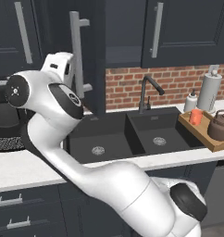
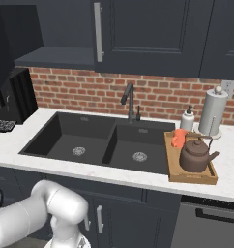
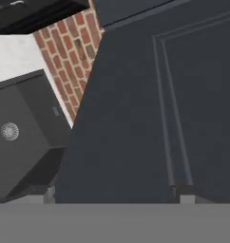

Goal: Pick the kettle from the counter and place it on the tray. Then pick the mug from the cabinet and place it on the tray. Then close the cabinet doors.

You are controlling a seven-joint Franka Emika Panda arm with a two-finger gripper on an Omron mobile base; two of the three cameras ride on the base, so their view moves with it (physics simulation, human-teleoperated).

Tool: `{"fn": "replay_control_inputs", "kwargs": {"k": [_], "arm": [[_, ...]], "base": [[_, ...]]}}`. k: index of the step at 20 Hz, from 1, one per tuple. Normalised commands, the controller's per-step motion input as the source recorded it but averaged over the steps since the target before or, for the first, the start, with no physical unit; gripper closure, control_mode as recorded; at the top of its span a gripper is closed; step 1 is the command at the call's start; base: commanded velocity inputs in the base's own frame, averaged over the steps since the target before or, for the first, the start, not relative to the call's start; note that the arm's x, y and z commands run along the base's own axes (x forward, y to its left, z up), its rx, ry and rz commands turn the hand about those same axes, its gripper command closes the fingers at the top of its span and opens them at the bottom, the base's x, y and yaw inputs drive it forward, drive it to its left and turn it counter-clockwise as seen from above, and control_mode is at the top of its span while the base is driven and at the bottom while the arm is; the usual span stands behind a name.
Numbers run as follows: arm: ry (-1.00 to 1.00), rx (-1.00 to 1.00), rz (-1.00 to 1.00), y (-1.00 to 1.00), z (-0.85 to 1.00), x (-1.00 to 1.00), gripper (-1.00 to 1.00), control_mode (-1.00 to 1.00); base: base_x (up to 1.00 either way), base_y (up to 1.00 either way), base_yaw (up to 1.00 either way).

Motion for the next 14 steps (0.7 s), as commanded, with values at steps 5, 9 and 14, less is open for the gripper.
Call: {"fn": "replay_control_inputs", "kwargs": {"k": [5, 9, 14], "arm": [[0.12, 0.17, 0.0, -0.88, 0.13, 0.47, -1.0, -1.0], [0.11, 0.17, 0.01, -0.85, 0.1, 0.57, -1.0, -1.0], [0.05, 0.18, 0.04, -0.82, 0.01, 0.65, -1.0, -1.0]], "base": [[0.0, 0.0, 0.0], [0.0, 0.0, 0.0], [0.0, 0.0, 0.0]]}}
